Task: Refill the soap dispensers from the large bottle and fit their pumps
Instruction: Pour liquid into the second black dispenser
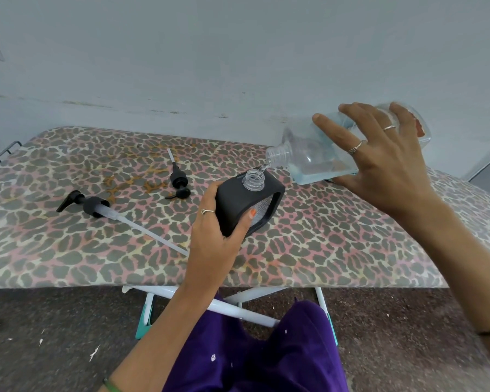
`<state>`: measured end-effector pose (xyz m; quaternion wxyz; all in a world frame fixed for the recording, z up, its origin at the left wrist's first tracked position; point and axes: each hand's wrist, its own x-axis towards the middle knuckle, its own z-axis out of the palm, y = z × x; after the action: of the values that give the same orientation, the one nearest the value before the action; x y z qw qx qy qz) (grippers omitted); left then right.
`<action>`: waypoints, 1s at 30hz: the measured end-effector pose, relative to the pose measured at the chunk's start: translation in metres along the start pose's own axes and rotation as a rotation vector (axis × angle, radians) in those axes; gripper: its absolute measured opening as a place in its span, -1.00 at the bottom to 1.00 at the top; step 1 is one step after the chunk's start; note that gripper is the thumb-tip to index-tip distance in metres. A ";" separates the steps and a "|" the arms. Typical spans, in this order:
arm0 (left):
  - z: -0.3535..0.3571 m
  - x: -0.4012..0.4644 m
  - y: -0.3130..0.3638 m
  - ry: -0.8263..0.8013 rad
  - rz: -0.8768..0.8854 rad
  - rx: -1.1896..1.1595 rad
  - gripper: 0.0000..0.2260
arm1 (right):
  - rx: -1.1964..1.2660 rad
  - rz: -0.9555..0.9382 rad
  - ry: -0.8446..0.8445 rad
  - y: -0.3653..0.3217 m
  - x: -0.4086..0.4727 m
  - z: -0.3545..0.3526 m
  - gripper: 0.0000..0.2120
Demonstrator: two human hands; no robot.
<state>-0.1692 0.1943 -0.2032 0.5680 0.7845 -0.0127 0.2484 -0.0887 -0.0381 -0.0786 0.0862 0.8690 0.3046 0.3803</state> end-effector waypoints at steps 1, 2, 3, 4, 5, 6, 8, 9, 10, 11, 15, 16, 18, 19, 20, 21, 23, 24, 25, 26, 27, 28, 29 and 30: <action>0.000 0.000 0.001 0.002 0.001 0.000 -0.45 | 0.001 -0.002 0.001 0.000 0.000 0.000 -0.16; 0.000 0.000 0.001 0.006 0.006 0.004 -0.48 | 0.002 -0.003 0.000 0.000 0.000 0.000 -0.17; -0.001 0.000 0.002 0.011 0.015 0.011 -0.51 | 0.003 -0.003 0.001 0.001 0.000 0.000 -0.18; -0.001 0.000 0.002 0.018 0.024 0.024 -0.52 | 0.001 -0.003 0.003 0.001 0.000 0.000 -0.19; -0.001 -0.001 0.003 0.022 0.028 0.037 -0.51 | -0.002 -0.003 0.005 0.001 0.000 0.000 -0.19; -0.001 -0.001 0.003 0.024 0.028 0.046 -0.51 | -0.006 -0.002 0.005 0.001 0.000 0.000 -0.18; -0.001 -0.001 0.001 0.019 0.023 0.048 -0.49 | -0.012 -0.001 0.003 0.002 0.000 0.001 -0.16; -0.001 0.000 0.000 0.014 0.018 0.046 -0.48 | -0.015 -0.002 0.002 0.002 0.000 0.001 -0.15; -0.001 0.000 0.000 0.012 0.016 0.040 -0.47 | -0.017 -0.003 0.003 0.002 0.000 0.001 -0.15; -0.001 0.000 -0.001 0.013 0.020 0.033 -0.47 | -0.019 -0.004 0.006 0.003 0.000 0.001 -0.16; -0.002 0.000 0.005 0.029 0.054 0.011 -0.52 | -0.013 -0.015 0.017 0.003 0.000 0.001 -0.20; -0.002 0.000 0.006 0.029 0.056 0.003 -0.53 | -0.013 -0.015 0.019 0.003 0.000 0.001 -0.20; -0.002 -0.001 0.007 0.021 0.042 -0.027 -0.54 | -0.014 -0.014 0.019 0.003 0.000 0.000 -0.20; -0.002 -0.002 0.006 0.013 0.026 -0.044 -0.51 | -0.016 -0.012 0.018 0.004 0.000 0.000 -0.20; -0.002 -0.002 0.005 0.008 0.011 -0.057 -0.47 | -0.016 -0.011 0.017 0.004 0.000 0.000 -0.21; -0.002 -0.002 0.003 0.004 0.001 -0.063 -0.42 | -0.015 -0.011 0.016 0.004 0.000 0.000 -0.22; -0.002 -0.002 0.002 0.002 -0.005 -0.068 -0.38 | -0.011 -0.010 0.017 0.004 0.000 -0.001 -0.24; -0.002 -0.002 0.003 0.004 -0.002 -0.071 -0.40 | -0.010 -0.011 0.019 0.004 0.000 -0.001 -0.25; -0.002 -0.002 0.003 0.007 0.001 -0.074 -0.42 | -0.011 -0.010 0.020 0.004 0.000 -0.001 -0.25; -0.002 -0.002 0.004 0.007 0.003 -0.076 -0.44 | -0.011 -0.009 0.019 0.005 0.000 -0.001 -0.25; -0.002 -0.002 0.004 0.006 0.005 -0.075 -0.45 | -0.010 -0.007 0.015 0.005 0.001 -0.002 -0.24; -0.002 -0.002 0.004 0.006 0.004 -0.069 -0.45 | -0.010 -0.006 0.012 0.005 0.001 -0.002 -0.24; -0.002 -0.002 0.004 0.005 0.001 -0.058 -0.43 | -0.010 -0.006 0.010 0.005 0.001 -0.002 -0.24; -0.002 -0.002 0.003 0.006 -0.002 -0.047 -0.41 | -0.013 -0.007 0.010 0.005 0.001 -0.002 -0.24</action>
<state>-0.1726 0.1945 -0.2011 0.5865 0.7703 -0.0160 0.2497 -0.0875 -0.0420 -0.0749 0.0914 0.8654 0.3056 0.3864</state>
